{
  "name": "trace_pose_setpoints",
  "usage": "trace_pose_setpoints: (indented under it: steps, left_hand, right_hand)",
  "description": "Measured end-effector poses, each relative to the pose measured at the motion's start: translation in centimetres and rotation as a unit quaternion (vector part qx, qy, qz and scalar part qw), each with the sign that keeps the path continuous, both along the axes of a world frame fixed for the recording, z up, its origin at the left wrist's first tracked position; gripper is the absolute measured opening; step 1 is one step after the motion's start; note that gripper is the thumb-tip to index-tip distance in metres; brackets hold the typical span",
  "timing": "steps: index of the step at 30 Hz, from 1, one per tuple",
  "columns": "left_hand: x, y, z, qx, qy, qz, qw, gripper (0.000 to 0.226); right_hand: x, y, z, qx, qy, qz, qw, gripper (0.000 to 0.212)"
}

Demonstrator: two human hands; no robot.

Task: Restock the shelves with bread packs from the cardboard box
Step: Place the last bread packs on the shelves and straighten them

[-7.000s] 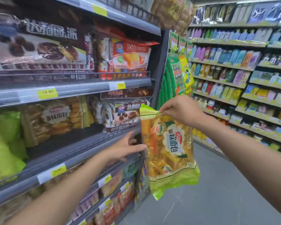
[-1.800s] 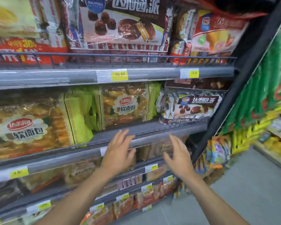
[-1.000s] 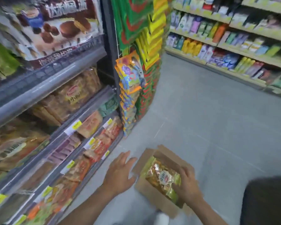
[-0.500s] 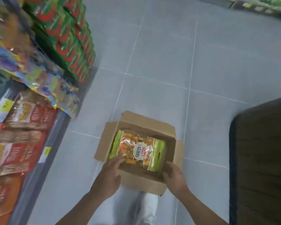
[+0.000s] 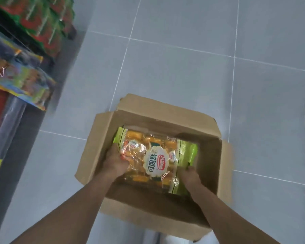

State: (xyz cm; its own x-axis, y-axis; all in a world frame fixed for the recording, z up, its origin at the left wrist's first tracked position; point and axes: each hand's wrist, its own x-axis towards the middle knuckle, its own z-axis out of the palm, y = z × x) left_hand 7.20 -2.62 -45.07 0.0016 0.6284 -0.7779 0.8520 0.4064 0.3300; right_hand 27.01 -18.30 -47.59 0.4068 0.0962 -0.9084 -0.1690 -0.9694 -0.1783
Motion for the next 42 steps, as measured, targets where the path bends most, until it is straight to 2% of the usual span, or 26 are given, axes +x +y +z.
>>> trace_pose_setpoints:
  steps: [2, 5, 7, 11, 13, 14, 18, 19, 21, 23, 25, 28, 30, 32, 34, 36, 39, 42]
  left_hand:
    - [0.1, 0.5, -1.6, -0.012, -0.015, 0.051, 0.999, 0.073]
    - [-0.1, 0.9, -3.4, -0.031, -0.018, 0.102, 0.994, 0.069]
    - [-0.5, 1.0, -4.0, -0.047, -0.015, 0.108, 0.993, 0.061]
    - [-0.9, 0.9, -2.8, -0.079, -0.041, 0.092, 0.992, 0.042]
    - [-1.0, 1.0, -1.6, -0.076, -0.060, 0.079, 0.992, 0.053]
    - [-1.0, 0.9, -0.7, -0.078, -0.068, 0.070, 0.992, 0.056]
    - [-0.5, 0.5, 3.5, -0.082, -0.086, 0.040, 0.992, 0.047]
    - [-0.5, 0.3, 4.5, -0.080, -0.093, 0.039, 0.992, 0.052]
    - [-0.4, 0.2, 7.4, -0.078, -0.103, 0.040, 0.991, 0.057]
    - [-0.5, 0.3, 10.5, -0.077, -0.108, 0.050, 0.990, 0.048]
    - [-1.0, 0.0, 13.7, -0.075, -0.114, 0.054, 0.989, 0.035]
    - [-2.2, -0.4, 19.2, -0.066, -0.128, 0.051, 0.988, 0.040]
    - [-3.1, -0.5, 23.3, -0.050, -0.135, 0.051, 0.988, 0.042]
    - [-4.3, -0.5, 27.4, -0.033, -0.136, 0.047, 0.989, 0.056]
    - [-5.7, -0.3, 31.2, -0.022, -0.130, 0.035, 0.991, 0.065]
    - [-7.0, -0.1, 35.6, 0.013, -0.120, 0.004, 0.993, 0.052]
    - [-8.3, 0.2, 44.3, 0.102, -0.077, -0.068, 0.989, 0.053]
    - [-10.4, 0.3, 52.4, 0.156, -0.115, -0.039, 0.980, 0.049]
  right_hand:
    - [-0.4, 0.2, -1.8, 0.012, 0.004, -0.028, 1.000, 0.063]
    - [-1.0, 0.4, -3.7, 0.026, -0.016, -0.071, 0.997, 0.069]
    - [-1.2, 0.4, -4.3, 0.039, -0.028, -0.084, 0.995, 0.066]
    - [-1.2, 0.1, -3.0, 0.067, -0.039, -0.112, 0.991, 0.040]
    - [-1.1, 0.1, -1.5, 0.059, -0.053, -0.114, 0.990, 0.033]
    - [-1.1, 0.1, -0.8, 0.053, -0.058, -0.117, 0.990, 0.034]
    - [-0.9, 0.1, 3.2, 0.055, -0.095, -0.115, 0.987, 0.041]
    - [-0.9, 0.1, 4.5, 0.062, -0.103, -0.111, 0.986, 0.039]
    - [-0.8, 0.1, 6.9, 0.071, -0.109, -0.110, 0.985, 0.032]
    - [-0.7, 0.3, 10.3, 0.074, -0.113, -0.105, 0.985, 0.026]
    - [-0.7, 0.4, 13.8, 0.088, -0.111, -0.108, 0.984, 0.037]
    - [-1.2, 0.6, 20.0, 0.103, -0.122, -0.105, 0.981, 0.052]
    - [-1.7, 0.4, 24.1, 0.114, -0.123, -0.100, 0.981, 0.041]
    - [-2.2, 0.1, 28.7, 0.144, -0.115, -0.096, 0.978, 0.020]
    - [-2.7, 0.3, 33.9, 0.166, -0.114, -0.091, 0.975, 0.013]
    - [-3.4, 0.3, 38.8, 0.188, -0.119, -0.079, 0.972, 0.012]
    - [-4.5, 0.6, 46.1, 0.240, -0.154, -0.054, 0.957, 0.014]
    - [-5.8, 1.2, 53.0, 0.302, -0.180, -0.014, 0.936, 0.025]
